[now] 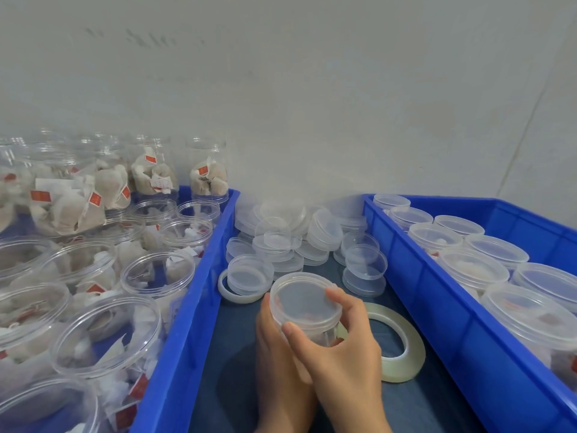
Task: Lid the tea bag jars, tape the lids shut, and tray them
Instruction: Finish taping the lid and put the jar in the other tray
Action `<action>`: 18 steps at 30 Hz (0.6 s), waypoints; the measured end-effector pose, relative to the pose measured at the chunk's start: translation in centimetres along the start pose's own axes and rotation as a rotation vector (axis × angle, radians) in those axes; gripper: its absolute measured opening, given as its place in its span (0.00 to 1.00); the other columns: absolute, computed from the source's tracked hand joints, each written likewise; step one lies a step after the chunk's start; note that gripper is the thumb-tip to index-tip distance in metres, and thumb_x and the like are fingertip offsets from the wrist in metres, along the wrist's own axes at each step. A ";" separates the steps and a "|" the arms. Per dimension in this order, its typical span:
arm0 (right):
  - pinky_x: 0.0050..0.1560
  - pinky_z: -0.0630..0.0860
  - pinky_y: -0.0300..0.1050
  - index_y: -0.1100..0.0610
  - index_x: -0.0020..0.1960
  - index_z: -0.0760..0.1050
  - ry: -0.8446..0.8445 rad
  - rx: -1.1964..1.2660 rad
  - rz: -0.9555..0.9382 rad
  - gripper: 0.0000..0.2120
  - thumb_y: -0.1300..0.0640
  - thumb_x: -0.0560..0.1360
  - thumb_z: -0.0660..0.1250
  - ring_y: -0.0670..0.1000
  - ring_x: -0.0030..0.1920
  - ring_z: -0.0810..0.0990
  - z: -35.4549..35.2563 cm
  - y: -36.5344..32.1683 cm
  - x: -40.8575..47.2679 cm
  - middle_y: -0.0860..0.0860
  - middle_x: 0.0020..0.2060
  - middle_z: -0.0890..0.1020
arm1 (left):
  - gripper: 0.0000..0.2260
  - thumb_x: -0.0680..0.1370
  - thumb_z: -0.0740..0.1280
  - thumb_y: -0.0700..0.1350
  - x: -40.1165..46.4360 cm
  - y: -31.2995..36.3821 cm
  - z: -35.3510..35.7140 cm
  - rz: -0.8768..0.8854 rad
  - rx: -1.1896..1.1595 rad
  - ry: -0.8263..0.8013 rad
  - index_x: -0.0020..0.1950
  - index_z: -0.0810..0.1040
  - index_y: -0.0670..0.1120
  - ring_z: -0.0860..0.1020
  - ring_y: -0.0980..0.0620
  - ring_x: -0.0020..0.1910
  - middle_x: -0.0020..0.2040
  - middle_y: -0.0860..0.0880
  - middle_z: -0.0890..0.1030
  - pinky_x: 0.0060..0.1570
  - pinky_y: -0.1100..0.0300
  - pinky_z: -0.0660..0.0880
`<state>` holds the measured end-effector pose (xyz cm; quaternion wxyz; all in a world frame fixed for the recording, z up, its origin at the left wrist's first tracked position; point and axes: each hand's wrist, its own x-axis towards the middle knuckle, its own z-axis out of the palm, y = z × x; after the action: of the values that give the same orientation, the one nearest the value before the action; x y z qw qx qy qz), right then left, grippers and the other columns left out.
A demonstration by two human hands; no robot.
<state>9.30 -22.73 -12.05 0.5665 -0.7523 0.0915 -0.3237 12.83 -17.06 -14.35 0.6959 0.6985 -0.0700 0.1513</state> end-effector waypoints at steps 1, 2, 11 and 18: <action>0.56 0.70 0.32 0.38 0.53 0.70 0.024 -0.043 -0.006 0.30 0.43 0.54 0.77 0.35 0.59 0.71 0.2 0.0 -0.2 0.37 0.58 0.76 | 0.37 0.59 0.61 0.68 -0.1 0.1 0.0 -0.018 -0.029 0.019 0.65 0.71 0.54 0.77 0.53 0.58 0.59 0.53 0.77 0.57 0.46 0.74; 0.57 0.69 0.33 0.38 0.54 0.69 0.035 -0.065 -0.010 0.31 0.43 0.54 0.76 0.36 0.61 0.71 0.4 0.0 -0.4 0.38 0.60 0.74 | 0.37 0.59 0.60 0.68 -0.2 0.2 0.0 -0.024 -0.043 0.034 0.66 0.70 0.54 0.76 0.52 0.59 0.61 0.53 0.76 0.58 0.45 0.74; 0.57 0.70 0.31 0.40 0.63 0.68 -0.272 0.158 -0.011 0.37 0.44 0.56 0.75 0.37 0.60 0.73 -2.0 -0.7 1.7 0.37 0.59 0.76 | 0.38 0.53 0.74 0.57 -0.4 -0.2 -0.7 0.074 0.009 -0.125 0.62 0.69 0.57 0.76 0.65 0.55 0.56 0.62 0.77 0.52 0.64 0.75; 0.55 0.71 0.32 0.41 0.57 0.72 -0.139 0.033 -0.042 0.36 0.45 0.51 0.79 0.39 0.57 0.75 -2.5 -0.7 2.1 0.39 0.54 0.79 | 0.37 0.55 0.67 0.64 -0.2 0.8 0.5 -0.020 -0.005 -0.091 0.61 0.73 0.50 0.80 0.53 0.53 0.54 0.50 0.80 0.53 0.50 0.77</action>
<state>9.25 -25.48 -10.22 0.5769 -0.7653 0.0307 -0.2839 12.48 -17.55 -13.67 0.6953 0.7035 -0.0950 0.1124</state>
